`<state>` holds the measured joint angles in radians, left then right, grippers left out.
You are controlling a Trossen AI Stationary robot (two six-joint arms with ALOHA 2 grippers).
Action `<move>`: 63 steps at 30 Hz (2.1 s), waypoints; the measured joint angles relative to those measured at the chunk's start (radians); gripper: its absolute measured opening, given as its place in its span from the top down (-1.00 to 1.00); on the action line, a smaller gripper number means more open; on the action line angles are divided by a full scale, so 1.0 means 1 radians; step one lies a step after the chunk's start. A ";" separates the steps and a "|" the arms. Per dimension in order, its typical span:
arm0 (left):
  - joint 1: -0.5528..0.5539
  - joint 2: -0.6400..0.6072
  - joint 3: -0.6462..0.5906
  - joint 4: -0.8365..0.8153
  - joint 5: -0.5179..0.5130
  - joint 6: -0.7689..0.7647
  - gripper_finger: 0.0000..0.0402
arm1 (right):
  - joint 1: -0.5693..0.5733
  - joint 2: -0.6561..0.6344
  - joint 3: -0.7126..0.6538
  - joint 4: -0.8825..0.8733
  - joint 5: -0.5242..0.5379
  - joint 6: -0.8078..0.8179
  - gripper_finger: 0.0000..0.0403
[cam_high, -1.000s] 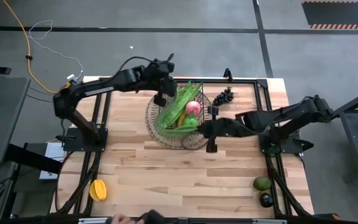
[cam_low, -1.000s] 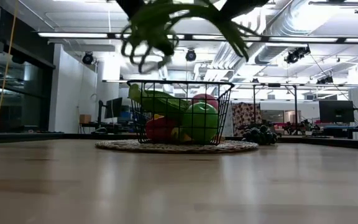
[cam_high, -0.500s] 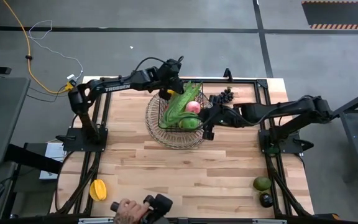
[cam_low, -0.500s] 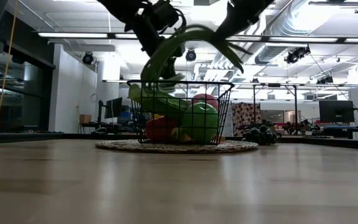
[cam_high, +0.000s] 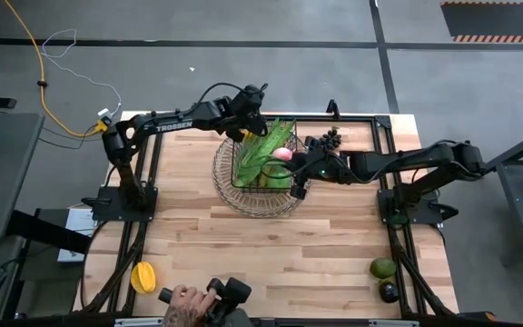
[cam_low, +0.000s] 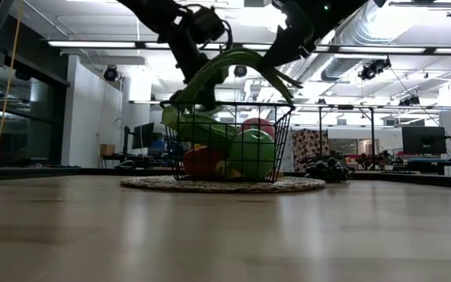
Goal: Build produce basket
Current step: Put the green beans into the black mesh basket
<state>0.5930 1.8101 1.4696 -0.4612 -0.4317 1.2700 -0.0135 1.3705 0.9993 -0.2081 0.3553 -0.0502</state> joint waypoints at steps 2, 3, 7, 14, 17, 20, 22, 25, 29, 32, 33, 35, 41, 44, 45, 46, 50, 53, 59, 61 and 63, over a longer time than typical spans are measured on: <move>0.001 0.017 0.000 -0.011 0.008 -0.013 0.96 | 0.000 0.000 0.000 -0.023 0.000 0.001 0.99; -0.001 0.026 0.000 -0.008 0.008 -0.014 0.96 | 0.000 0.000 0.000 -0.034 -0.001 0.000 0.99; -0.009 0.049 0.000 -0.015 0.009 -0.017 0.96 | 0.000 0.022 0.001 -0.005 -0.063 -0.037 0.99; -0.020 0.051 0.000 -0.009 0.026 -0.026 0.96 | 0.001 0.134 0.001 0.092 -0.120 -0.108 0.99; -0.020 0.051 0.000 -0.011 0.023 -0.029 0.96 | 0.000 0.172 0.001 0.113 -0.109 -0.116 0.99; -0.021 0.051 0.000 -0.009 0.027 -0.046 0.93 | 0.000 0.190 0.001 0.106 -0.051 -0.134 0.97; -0.021 0.051 0.000 -0.006 0.027 -0.062 0.88 | 0.001 0.188 0.001 0.102 0.003 -0.134 0.91; -0.021 0.051 0.000 -0.006 0.026 -0.081 0.77 | -0.004 0.183 0.001 0.099 0.030 -0.134 0.79; -0.021 0.051 0.000 -0.006 0.024 -0.080 0.66 | -0.006 0.180 0.001 0.093 0.018 -0.134 0.65; -0.021 0.051 0.000 -0.005 0.024 -0.080 0.60 | -0.006 0.180 0.001 0.094 0.011 -0.134 0.56; -0.021 0.051 0.000 -0.005 0.023 -0.081 0.58 | -0.006 0.180 0.001 0.093 0.007 -0.134 0.52; -0.021 0.051 0.000 -0.005 0.016 -0.081 0.57 | -0.006 0.180 0.001 0.093 0.003 -0.134 0.42; -0.021 0.051 0.000 -0.005 0.001 -0.081 0.55 | -0.003 0.179 0.029 0.017 0.076 -0.168 -0.01; -0.021 0.051 0.000 -0.005 0.001 -0.081 0.55 | 0.002 0.177 0.082 -0.061 0.121 -0.172 -0.22; -0.021 0.051 0.000 -0.005 0.001 -0.081 0.55 | 0.002 0.177 0.101 -0.093 0.117 -0.171 -0.28; -0.021 0.051 0.000 -0.005 0.001 -0.085 0.55 | 0.002 0.177 0.121 -0.132 0.112 -0.172 -0.33; -0.021 0.051 0.000 -0.005 0.001 -0.126 0.55 | 0.003 0.177 0.192 -0.266 0.107 -0.174 -0.43; -0.021 0.051 0.000 -0.006 0.001 -0.141 0.55 | 0.003 0.177 0.228 -0.351 0.103 -0.176 -0.44; -0.021 0.051 0.000 -0.006 -0.020 -0.141 0.55 | 0.003 0.177 0.278 -0.495 0.113 -0.171 -0.45; -0.020 0.051 0.000 -0.006 -0.039 -0.141 0.55 | 0.003 0.176 0.285 -0.509 0.125 -0.169 -0.45; -0.018 0.051 0.000 -0.006 -0.058 -0.141 0.54 | 0.003 0.177 0.286 -0.510 0.137 -0.176 -0.45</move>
<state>0.5751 1.8610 1.4696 -0.4676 -0.4900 1.1290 -0.0105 1.5471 1.2853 -0.7185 0.4922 -0.2266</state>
